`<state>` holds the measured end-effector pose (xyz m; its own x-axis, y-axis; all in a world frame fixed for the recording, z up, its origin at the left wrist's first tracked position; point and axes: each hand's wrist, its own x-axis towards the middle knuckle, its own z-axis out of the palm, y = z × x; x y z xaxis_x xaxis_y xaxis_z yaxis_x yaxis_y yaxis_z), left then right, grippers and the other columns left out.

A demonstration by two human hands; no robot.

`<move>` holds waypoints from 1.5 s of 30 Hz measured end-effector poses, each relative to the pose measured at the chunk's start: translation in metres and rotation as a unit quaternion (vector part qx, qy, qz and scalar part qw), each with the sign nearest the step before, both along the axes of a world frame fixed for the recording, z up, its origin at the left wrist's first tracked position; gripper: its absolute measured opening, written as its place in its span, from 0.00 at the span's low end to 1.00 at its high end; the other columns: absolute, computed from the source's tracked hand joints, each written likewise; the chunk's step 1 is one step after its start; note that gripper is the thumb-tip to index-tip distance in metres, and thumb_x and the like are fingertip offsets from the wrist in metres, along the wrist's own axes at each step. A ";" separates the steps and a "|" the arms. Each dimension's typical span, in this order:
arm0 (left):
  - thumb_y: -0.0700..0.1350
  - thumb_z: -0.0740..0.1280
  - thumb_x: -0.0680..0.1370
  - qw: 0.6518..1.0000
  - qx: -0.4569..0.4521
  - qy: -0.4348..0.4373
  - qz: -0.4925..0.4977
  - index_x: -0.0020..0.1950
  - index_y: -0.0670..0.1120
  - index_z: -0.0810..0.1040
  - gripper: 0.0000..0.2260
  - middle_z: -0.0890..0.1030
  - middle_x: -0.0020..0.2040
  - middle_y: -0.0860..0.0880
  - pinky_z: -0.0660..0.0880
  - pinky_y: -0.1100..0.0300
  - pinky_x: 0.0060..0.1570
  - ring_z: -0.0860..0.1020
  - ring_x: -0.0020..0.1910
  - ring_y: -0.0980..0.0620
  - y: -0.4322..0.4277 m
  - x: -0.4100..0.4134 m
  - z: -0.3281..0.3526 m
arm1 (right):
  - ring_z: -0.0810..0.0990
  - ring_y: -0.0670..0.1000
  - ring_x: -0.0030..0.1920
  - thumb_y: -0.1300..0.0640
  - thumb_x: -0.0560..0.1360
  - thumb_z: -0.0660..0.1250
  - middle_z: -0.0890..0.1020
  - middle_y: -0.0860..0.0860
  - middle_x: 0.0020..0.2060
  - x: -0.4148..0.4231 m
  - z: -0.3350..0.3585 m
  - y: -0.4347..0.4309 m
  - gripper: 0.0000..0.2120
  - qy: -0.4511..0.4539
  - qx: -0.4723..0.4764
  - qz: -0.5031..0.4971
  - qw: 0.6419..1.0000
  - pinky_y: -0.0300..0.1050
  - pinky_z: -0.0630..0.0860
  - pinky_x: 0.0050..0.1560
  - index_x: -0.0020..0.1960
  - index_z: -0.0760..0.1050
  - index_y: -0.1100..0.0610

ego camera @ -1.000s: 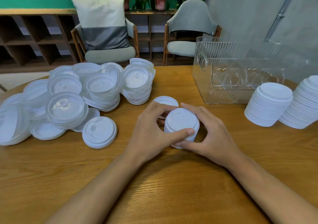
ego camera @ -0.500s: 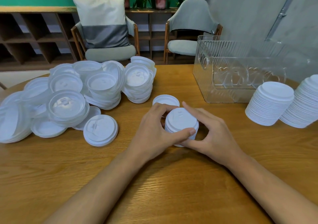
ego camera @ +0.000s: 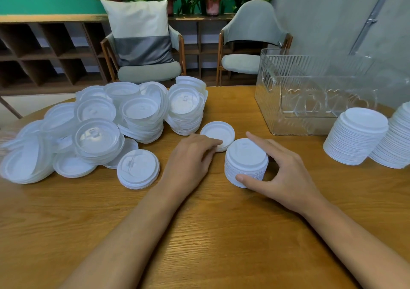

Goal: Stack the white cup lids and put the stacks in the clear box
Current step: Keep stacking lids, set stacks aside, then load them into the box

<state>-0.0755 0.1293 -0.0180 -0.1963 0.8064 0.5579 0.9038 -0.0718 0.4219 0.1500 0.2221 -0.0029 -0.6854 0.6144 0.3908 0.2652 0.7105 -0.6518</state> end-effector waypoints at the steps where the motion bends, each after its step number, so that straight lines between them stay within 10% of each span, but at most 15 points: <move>1: 0.38 0.74 0.79 1.000 0.006 -0.001 0.000 0.61 0.47 0.86 0.12 0.87 0.52 0.51 0.80 0.49 0.54 0.83 0.54 0.50 0.000 0.000 0.001 | 0.75 0.38 0.66 0.39 0.67 0.80 0.78 0.37 0.63 0.000 0.000 0.000 0.44 -0.003 -0.001 0.000 1.000 0.26 0.67 0.62 0.79 0.69 0.45; 9: 0.39 0.78 0.75 0.999 0.020 -0.047 0.020 0.56 0.48 0.86 0.11 0.82 0.46 0.55 0.71 0.73 0.49 0.79 0.46 0.59 -0.003 0.000 0.009 | 0.73 0.37 0.67 0.38 0.67 0.79 0.77 0.36 0.63 -0.001 0.002 -0.001 0.44 -0.014 -0.012 0.005 1.000 0.25 0.66 0.62 0.80 0.67 0.43; 26: 0.45 0.69 0.83 0.884 0.044 -0.461 -0.059 0.73 0.52 0.79 0.18 0.84 0.63 0.48 0.82 0.54 0.54 0.85 0.52 0.51 -0.014 0.011 0.039 | 0.70 0.32 0.69 0.35 0.67 0.77 0.75 0.33 0.66 -0.002 0.007 -0.002 0.49 -0.004 -0.051 0.004 0.999 0.25 0.67 0.63 0.81 0.57 0.36; 37: 0.48 0.70 0.83 0.936 -0.005 -0.349 -0.037 0.57 0.52 0.83 0.04 0.86 0.49 0.55 0.77 0.54 0.47 0.81 0.47 0.52 -0.014 0.035 0.027 | 0.72 0.39 0.72 0.39 0.71 0.78 0.74 0.35 0.71 -0.003 0.005 -0.005 0.42 -0.010 -0.015 0.056 0.998 0.36 0.70 0.69 0.80 0.63 0.40; 45: 0.64 0.79 0.68 0.967 -0.014 -0.252 -0.040 0.64 0.58 0.81 0.27 0.83 0.57 0.62 0.78 0.60 0.54 0.81 0.57 0.56 -0.020 0.036 0.027 | 0.71 0.37 0.72 0.41 0.71 0.79 0.73 0.34 0.71 -0.003 0.003 -0.002 0.40 -0.008 -0.006 0.046 0.999 0.26 0.65 0.66 0.79 0.65 0.41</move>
<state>-0.0395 0.1095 0.0091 -0.3745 0.8435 0.3851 0.5744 -0.1150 0.8105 0.1475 0.2202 0.0001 -0.7446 0.5534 0.3732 0.2094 0.7246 -0.6566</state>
